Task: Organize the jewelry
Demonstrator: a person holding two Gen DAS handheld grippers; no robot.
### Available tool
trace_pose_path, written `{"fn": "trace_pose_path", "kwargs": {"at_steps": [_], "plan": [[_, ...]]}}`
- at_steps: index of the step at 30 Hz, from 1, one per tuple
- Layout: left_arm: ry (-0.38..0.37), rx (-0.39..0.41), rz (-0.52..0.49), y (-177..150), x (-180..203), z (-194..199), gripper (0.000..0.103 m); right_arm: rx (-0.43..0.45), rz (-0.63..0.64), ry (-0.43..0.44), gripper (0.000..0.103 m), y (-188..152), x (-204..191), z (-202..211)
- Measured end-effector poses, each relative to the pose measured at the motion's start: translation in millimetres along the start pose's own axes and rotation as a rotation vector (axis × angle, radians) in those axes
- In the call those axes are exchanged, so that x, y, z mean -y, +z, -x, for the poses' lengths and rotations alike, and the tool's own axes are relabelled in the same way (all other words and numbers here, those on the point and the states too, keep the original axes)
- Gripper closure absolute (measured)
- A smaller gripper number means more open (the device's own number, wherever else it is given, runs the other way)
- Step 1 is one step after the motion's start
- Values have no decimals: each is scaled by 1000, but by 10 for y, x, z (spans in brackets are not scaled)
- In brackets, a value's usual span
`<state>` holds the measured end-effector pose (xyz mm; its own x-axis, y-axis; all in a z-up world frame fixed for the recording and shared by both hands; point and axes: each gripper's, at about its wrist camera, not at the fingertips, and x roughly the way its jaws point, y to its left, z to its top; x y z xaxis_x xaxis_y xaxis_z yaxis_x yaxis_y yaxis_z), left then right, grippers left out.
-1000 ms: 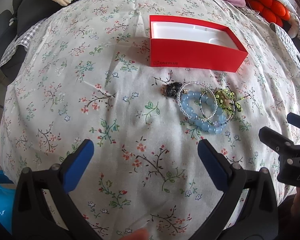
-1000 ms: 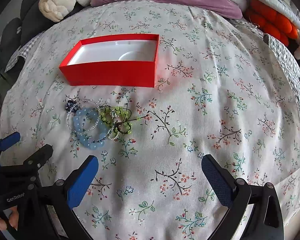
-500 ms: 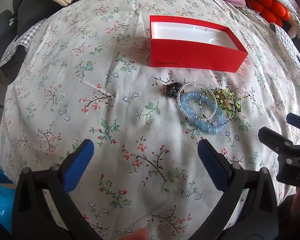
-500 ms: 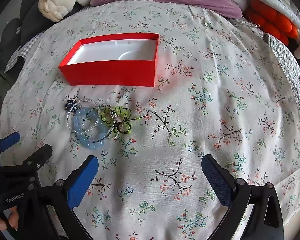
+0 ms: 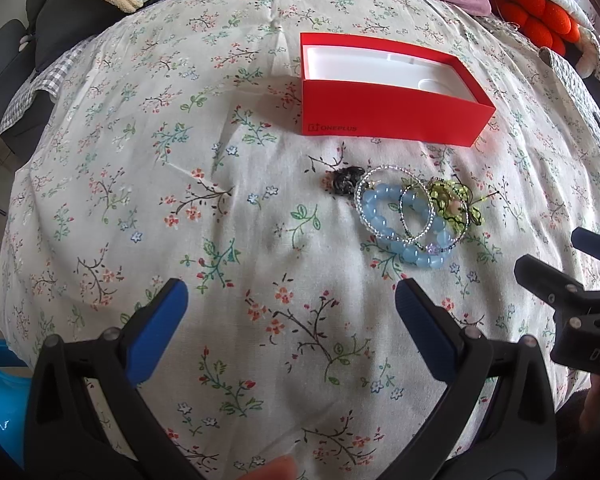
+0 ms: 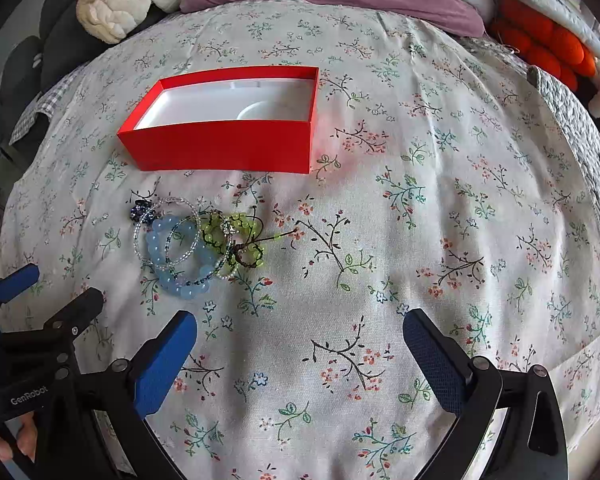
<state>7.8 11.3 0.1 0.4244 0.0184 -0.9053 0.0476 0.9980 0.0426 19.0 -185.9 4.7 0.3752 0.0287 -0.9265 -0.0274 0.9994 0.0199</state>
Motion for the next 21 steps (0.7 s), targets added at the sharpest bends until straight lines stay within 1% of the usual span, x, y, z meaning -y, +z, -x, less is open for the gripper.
{"fn": "trace_pose_path", "kwargs": {"at_steps": [21], "plan": [[-1,0,-1,19,25,20,0,-1,0,1,0,3,0,-3]]}}
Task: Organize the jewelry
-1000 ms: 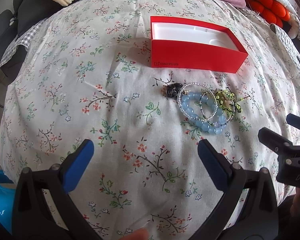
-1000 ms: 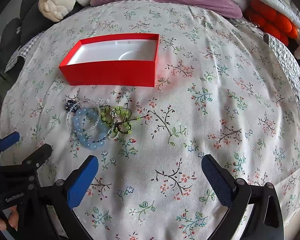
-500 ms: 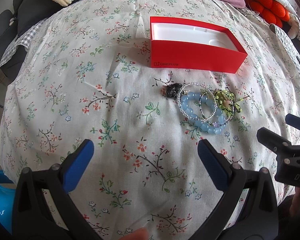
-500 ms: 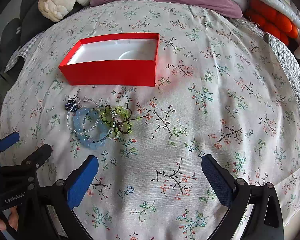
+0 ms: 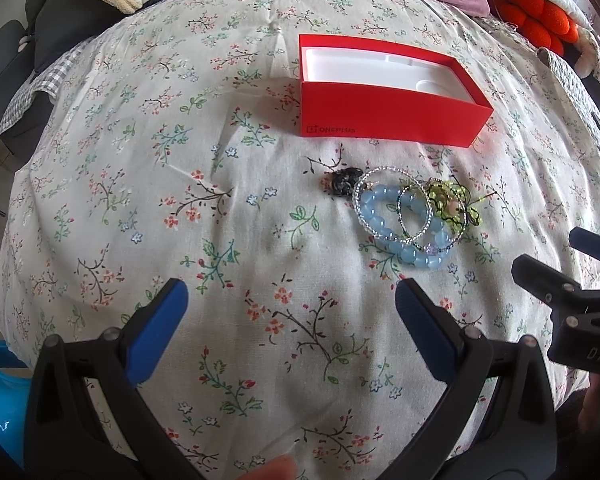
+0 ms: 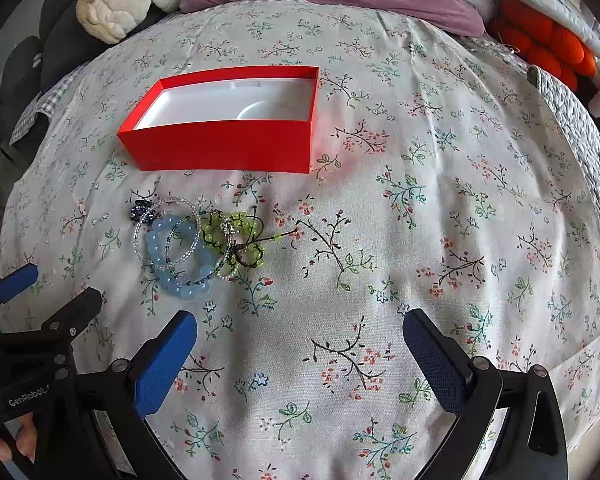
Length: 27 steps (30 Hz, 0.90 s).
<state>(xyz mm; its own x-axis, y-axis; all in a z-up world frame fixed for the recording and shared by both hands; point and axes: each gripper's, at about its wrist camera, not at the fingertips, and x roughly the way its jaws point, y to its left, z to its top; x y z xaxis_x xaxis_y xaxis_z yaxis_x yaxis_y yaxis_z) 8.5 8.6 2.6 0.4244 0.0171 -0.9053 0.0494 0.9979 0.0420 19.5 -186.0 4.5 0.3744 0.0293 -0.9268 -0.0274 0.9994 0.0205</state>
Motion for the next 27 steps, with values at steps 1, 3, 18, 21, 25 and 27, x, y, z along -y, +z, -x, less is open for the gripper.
{"fn": "trace_pose_path", "kwargs": {"at_steps": [1,3,18,21,25,27], "plan": [[-1,0,-1,1,5,6,0,0,0,0,0,0,0,0],[-3,1,-3,-2,11,11,0,1,0,0,0,-1,1,1],[-23,-2,-14,16,18,2,0,-1,5,0,0,8,3,2],[-60,-8,-11,60,-11,-7,0,0,20,2,0,42,-11,28],[-115,-16,-2,132,-77,-33,2,6,37,11,0,120,4,62],[-168,-28,2,195,-110,-66,6,1,36,27,0,171,34,50]]}}
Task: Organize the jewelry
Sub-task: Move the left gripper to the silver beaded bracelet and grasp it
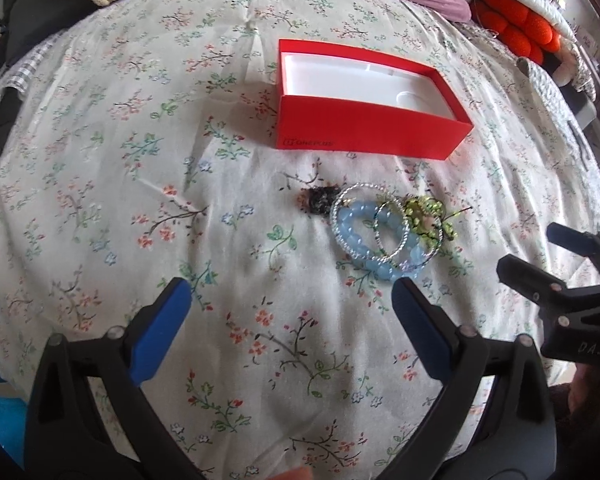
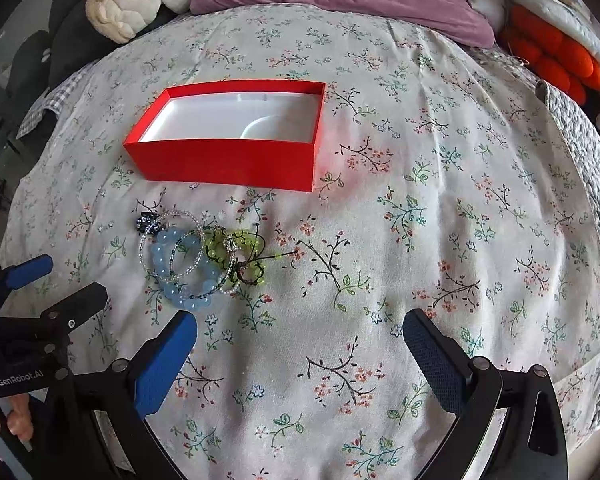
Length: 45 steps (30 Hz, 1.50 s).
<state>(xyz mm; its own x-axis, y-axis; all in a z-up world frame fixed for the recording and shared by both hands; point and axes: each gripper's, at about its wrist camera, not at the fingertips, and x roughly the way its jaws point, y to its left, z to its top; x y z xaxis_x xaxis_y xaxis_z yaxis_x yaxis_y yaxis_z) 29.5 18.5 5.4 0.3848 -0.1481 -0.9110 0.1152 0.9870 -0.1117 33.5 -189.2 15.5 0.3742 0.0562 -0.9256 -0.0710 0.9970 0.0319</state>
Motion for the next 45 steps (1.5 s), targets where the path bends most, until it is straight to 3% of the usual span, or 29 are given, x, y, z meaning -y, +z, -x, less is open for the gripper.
{"fn": "trace_pose_path", "kwargs": {"at_steps": [10,15,18,20,21,37,45], "plan": [[-188,-52,37,289,-49,-306,46,-63,-65,104,3,245,213,-217],[-212,-100,50,322,60,-485,62,-101,-110,170,5,279,240,-337],[-196,-109,40,335,134,-540,73,-112,-109,193,14,293,197,-367],[-180,-109,37,339,164,-552,92,-118,-106,205,16,308,168,-393],[-169,-108,38,347,169,-558,95,-120,-103,210,19,311,147,-410],[-97,-5,25,303,-113,-134,99,-177,-112,326,73,317,-133,-505],[-68,-35,9,171,-171,-215,98,-240,-129,337,74,258,-261,-638]]}}
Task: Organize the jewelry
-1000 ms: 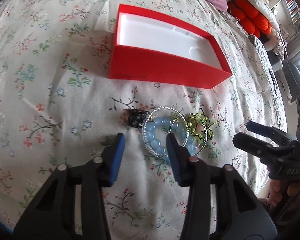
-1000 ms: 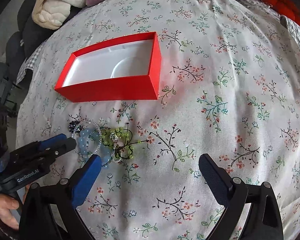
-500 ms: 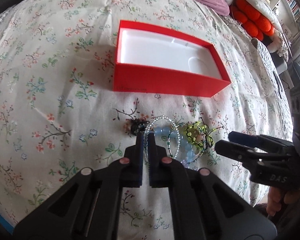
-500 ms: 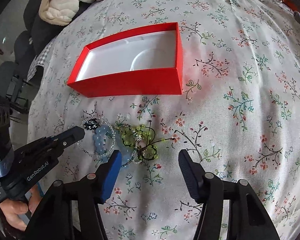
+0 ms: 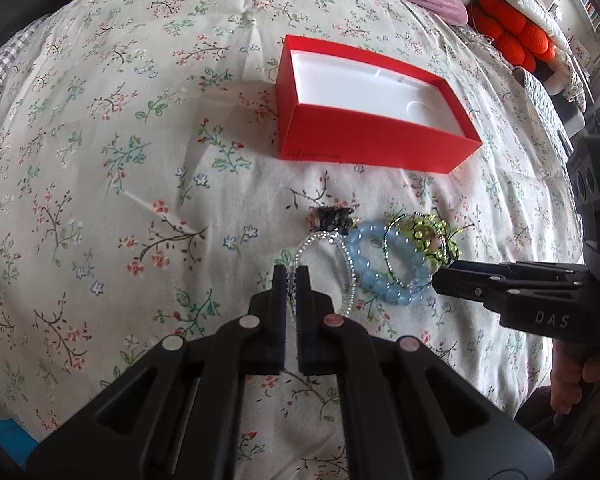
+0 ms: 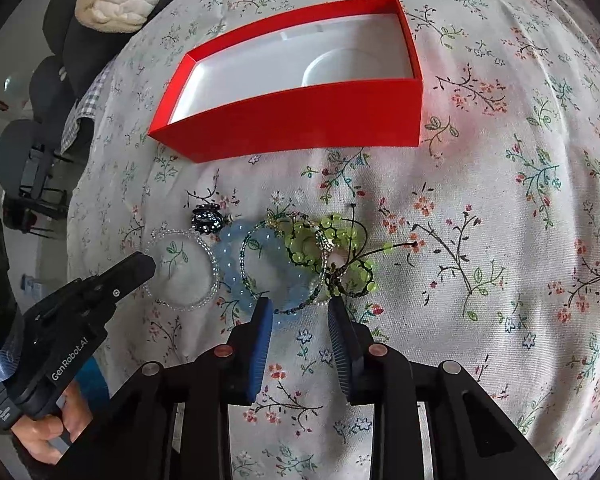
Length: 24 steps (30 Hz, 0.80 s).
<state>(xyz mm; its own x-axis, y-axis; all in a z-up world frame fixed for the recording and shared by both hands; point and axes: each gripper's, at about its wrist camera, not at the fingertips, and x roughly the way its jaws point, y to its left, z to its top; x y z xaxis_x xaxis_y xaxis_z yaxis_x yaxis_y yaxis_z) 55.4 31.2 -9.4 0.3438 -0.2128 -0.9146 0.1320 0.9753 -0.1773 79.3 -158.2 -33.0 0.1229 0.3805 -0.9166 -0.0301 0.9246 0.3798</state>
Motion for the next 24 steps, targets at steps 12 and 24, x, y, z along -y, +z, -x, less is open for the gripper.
{"fn": "trace_pose_path", "kwargs": {"at_steps": [12,24], "plan": [[26,-20,-25,-21,44,-92,98,22,-15,-7,95,79,-28,-101],[-19,76,5,146,60,270,98,178,46,35,99,118,-213,376]]}}
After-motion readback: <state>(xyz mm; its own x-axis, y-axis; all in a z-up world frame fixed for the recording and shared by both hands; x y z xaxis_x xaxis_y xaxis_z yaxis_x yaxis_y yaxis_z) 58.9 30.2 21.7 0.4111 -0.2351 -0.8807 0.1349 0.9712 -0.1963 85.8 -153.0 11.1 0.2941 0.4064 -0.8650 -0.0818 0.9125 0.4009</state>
